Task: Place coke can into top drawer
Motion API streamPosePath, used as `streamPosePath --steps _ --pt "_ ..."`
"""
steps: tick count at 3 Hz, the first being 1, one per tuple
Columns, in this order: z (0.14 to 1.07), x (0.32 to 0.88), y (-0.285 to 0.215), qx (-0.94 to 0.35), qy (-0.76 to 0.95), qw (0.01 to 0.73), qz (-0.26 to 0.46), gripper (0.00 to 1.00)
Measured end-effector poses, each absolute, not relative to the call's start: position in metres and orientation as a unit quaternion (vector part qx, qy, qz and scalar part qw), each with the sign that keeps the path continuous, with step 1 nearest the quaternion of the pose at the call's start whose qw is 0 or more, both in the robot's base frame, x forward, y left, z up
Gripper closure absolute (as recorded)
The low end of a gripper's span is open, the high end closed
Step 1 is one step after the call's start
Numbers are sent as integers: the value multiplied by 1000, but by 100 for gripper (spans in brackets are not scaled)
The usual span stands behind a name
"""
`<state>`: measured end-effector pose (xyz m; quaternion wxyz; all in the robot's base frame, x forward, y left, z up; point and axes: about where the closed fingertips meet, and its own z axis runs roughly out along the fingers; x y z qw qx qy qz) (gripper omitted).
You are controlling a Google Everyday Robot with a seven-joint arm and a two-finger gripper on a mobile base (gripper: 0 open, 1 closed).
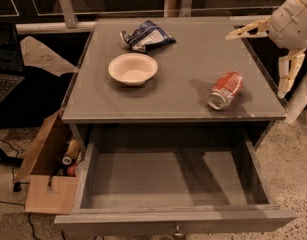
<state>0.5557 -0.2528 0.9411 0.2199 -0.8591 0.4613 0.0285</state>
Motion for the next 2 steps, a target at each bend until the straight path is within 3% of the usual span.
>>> streamPosePath --steps 2 --pt "903 584 -202 -880 400 240 84 0"
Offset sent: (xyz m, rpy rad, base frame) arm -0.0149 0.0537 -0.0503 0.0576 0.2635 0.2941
